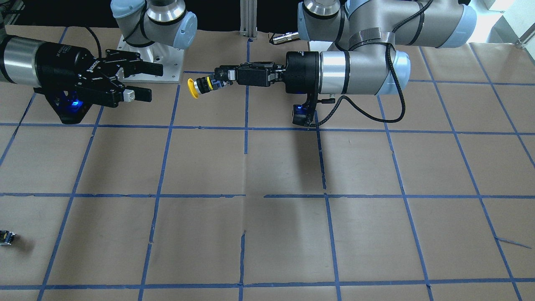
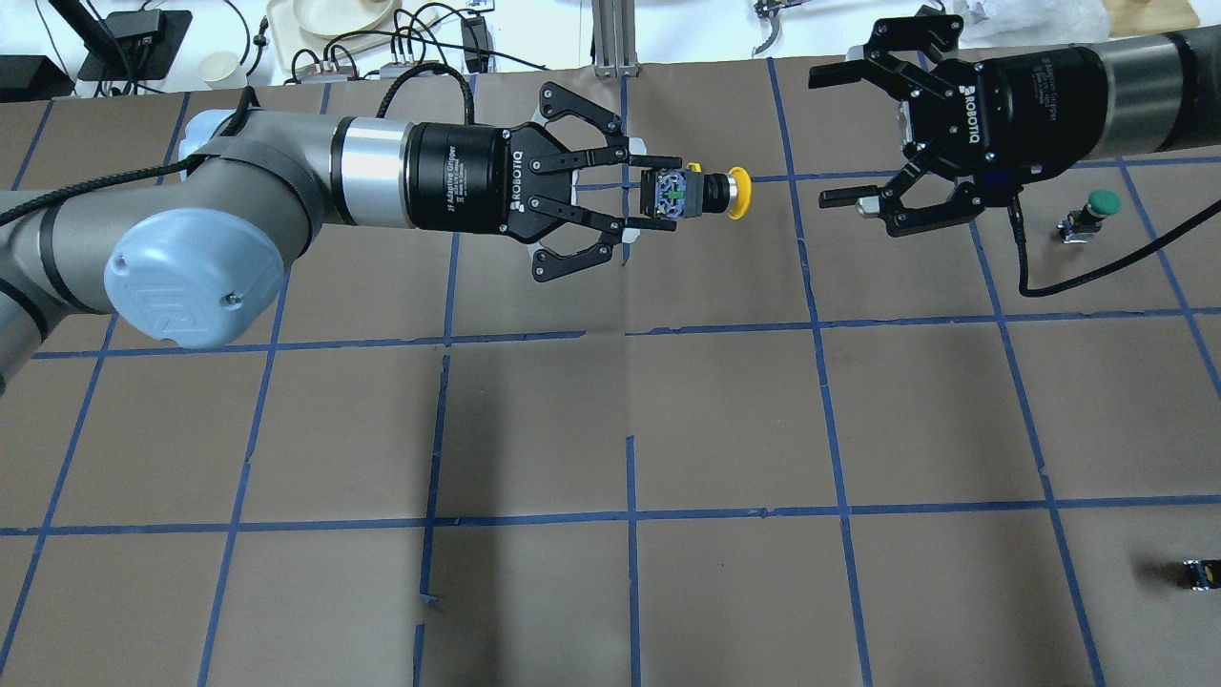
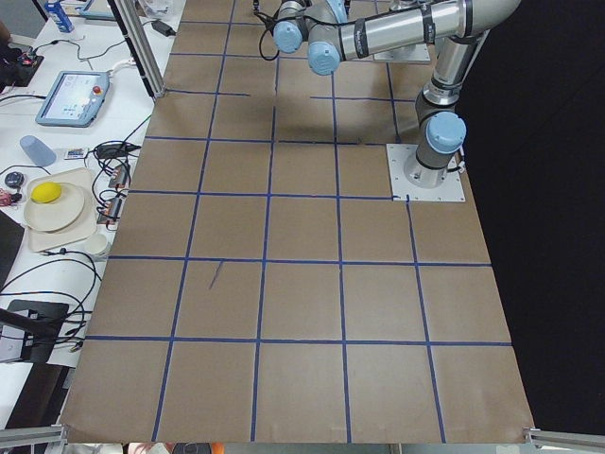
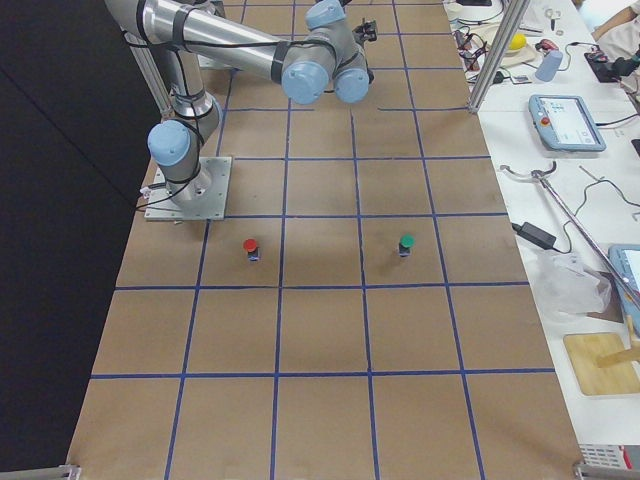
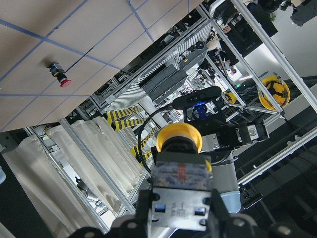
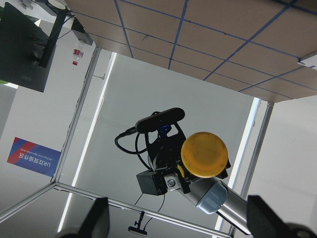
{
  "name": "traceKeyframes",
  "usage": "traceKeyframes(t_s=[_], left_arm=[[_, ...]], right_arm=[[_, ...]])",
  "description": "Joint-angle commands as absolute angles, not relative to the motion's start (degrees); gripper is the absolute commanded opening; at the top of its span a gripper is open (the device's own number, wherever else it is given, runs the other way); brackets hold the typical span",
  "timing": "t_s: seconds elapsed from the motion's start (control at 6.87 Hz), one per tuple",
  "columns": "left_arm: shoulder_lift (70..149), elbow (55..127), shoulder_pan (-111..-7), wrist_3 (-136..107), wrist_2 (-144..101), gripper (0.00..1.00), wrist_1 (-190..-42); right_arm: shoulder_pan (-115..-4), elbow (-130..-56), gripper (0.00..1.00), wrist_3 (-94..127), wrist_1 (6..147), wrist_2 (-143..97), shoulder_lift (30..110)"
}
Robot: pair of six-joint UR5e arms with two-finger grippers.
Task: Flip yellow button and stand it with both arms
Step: 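Hold the yellow button up with the left gripper while the right gripper approaches it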
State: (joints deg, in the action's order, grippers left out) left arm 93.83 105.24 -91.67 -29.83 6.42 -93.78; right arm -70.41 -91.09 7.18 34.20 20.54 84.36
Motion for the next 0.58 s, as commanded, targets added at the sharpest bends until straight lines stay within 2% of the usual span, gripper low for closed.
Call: traceKeyframes(t_s=[0.0, 0.44], left_arm=[[93.9, 105.6, -91.7, -29.8, 6.4, 0.04, -93.8], [93.7, 105.6, -91.7, -29.8, 6.4, 0.04, -93.8]], right_arm=[[-72.5, -91.5, 0.89, 7.1, 33.9, 21.7, 84.2], [-75.5, -94.5, 0.88, 7.2, 34.7, 22.0, 83.8]])
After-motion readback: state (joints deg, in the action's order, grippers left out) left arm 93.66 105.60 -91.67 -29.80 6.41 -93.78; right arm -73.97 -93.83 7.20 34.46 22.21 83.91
